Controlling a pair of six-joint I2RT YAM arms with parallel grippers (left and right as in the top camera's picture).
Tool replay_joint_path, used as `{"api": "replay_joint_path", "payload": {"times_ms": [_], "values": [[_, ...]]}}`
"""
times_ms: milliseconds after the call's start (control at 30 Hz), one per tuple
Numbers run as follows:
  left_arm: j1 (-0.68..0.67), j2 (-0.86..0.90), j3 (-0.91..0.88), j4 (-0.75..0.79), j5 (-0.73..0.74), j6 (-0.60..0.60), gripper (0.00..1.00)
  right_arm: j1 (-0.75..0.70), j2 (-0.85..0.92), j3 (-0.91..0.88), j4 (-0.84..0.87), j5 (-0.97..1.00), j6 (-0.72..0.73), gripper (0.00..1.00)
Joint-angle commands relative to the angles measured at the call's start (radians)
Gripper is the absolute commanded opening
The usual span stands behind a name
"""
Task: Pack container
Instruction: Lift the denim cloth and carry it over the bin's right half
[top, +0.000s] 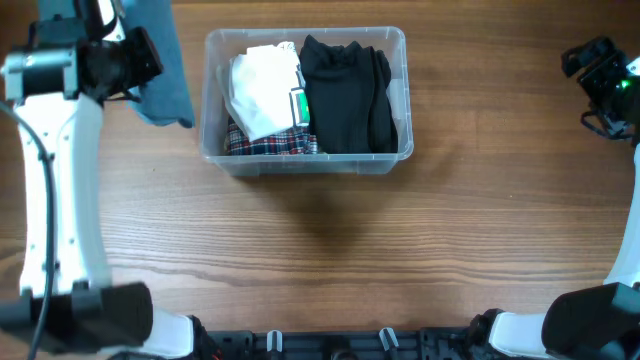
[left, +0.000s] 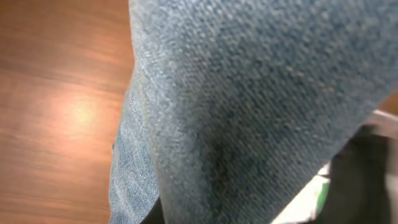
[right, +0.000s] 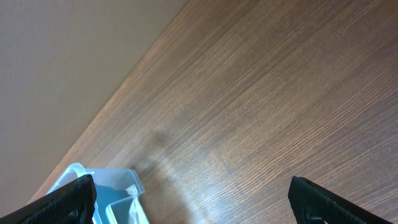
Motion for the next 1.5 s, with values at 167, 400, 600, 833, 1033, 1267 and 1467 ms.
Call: {"api": "replay_joint_path", "payload": {"times_ms": [167, 400, 600, 833, 1033, 1267, 1467], "values": [[-0.031, -0.120, 0.010, 0.064, 0.566, -0.059, 0.04, 0.001, 0.012, -0.002, 0.002, 0.006, 0.006, 1.00], [-0.181, -0.113, 0.010, 0.193, 0.621, -0.132, 0.04, 0.002, 0.012, -0.002, 0.002, 0.006, 0.007, 1.00], [-0.335, -0.043, 0.010, 0.305, 0.686, -0.175, 0.04, 0.002, 0.012, -0.002, 0.002, 0.006, 0.007, 1.00], [-0.401, 0.114, 0.010, 0.444, 0.824, -0.270, 0.04, 0.001, 0.012, -0.002, 0.002, 0.006, 0.007, 1.00], [-0.407, 0.206, 0.010, 0.476, 0.849, -0.338, 0.04, 0.004, 0.012, -0.002, 0.002, 0.006, 0.007, 1.00], [-0.433, 0.214, 0.010, 0.642, 0.996, -0.472, 0.04, 0.004, 0.012, -0.002, 0.002, 0.006, 0.007, 1.00], [-0.438, 0.217, 0.009, 0.573, 1.015, -0.473, 0.04, 0.004, 0.012, -0.002, 0.002, 0.006, 0.007, 1.00]]}}
